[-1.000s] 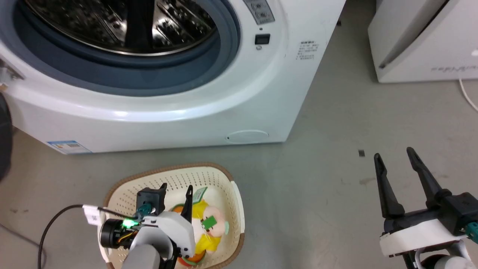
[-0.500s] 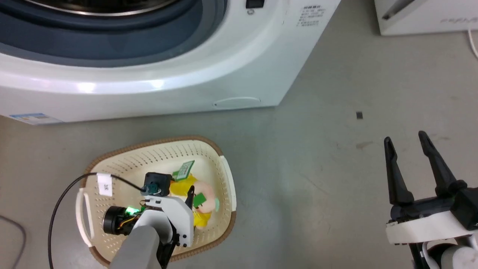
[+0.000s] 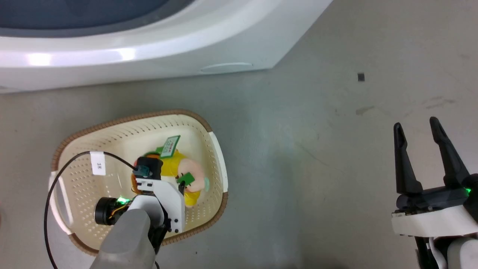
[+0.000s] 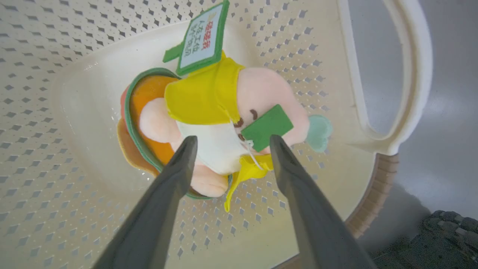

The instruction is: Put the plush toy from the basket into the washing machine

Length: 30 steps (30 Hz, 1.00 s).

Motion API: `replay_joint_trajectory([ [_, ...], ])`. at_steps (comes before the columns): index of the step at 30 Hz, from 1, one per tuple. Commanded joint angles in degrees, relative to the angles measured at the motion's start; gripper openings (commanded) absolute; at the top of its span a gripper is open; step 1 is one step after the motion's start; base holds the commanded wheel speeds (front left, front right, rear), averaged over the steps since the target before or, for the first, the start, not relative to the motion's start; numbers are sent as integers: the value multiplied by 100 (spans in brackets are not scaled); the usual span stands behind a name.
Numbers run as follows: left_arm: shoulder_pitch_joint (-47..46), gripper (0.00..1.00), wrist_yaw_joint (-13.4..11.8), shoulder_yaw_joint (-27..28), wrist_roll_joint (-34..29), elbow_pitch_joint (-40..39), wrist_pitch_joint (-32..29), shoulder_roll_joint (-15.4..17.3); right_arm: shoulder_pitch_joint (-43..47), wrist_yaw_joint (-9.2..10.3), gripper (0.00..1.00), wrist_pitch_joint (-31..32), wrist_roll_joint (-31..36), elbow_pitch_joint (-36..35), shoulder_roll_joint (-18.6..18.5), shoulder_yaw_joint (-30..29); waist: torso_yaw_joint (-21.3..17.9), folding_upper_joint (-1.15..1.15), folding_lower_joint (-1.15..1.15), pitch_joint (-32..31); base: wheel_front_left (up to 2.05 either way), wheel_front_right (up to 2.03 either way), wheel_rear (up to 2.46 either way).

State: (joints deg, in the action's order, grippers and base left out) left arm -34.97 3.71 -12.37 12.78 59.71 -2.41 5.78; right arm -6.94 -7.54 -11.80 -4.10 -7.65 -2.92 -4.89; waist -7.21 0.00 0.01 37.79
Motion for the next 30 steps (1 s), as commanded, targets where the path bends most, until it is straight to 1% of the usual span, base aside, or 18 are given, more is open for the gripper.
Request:
replay_joint_trajectory([
  [1,-174,100,29,-27,64,156,-21,15,-108,4,100,-67,-33,-51,3,-14,-45,0,-1,165,0,0,0],
  [3,-284,100,51,-46,120,277,-31,16,-127,5,100,-91,-59,-68,3,-23,-65,0,-1,287,0,0,0],
  [8,-592,100,-8,-123,202,576,33,56,-167,5,100,-150,-133,-109,4,-58,-97,0,-1,621,0,0,0],
  [19,-1122,100,-25,-394,314,1229,351,127,-253,5,100,-281,-243,-171,4,-71,-200,0,-1,1232,0,0,0],
  [20,-1160,53,-5,-421,328,1288,405,127,-257,5,100,-293,-249,-169,4,-68,-210,0,-1,1270,0,0,0],
  [21,-1197,0,25,-464,328,1347,455,128,-264,5,100,-305,-255,-168,4,-63,-221,0,-1,1308,0,0,0],
  [24,-1225,0,83,-533,344,1419,488,124,-271,5,100,-319,-259,-140,4,-58,-227,0,-1,1314,0,0,0],
  [26,-1197,0,52,-522,375,1420,552,120,-266,5,100,-319,-266,-98,4,-55,-222,0,-1,1254,0,0,0],
  [30,-1035,0,56,-539,427,1422,664,104,-285,5,100,-319,-271,-17,4,-16,-216,0,-1,971,0,0,0],
])
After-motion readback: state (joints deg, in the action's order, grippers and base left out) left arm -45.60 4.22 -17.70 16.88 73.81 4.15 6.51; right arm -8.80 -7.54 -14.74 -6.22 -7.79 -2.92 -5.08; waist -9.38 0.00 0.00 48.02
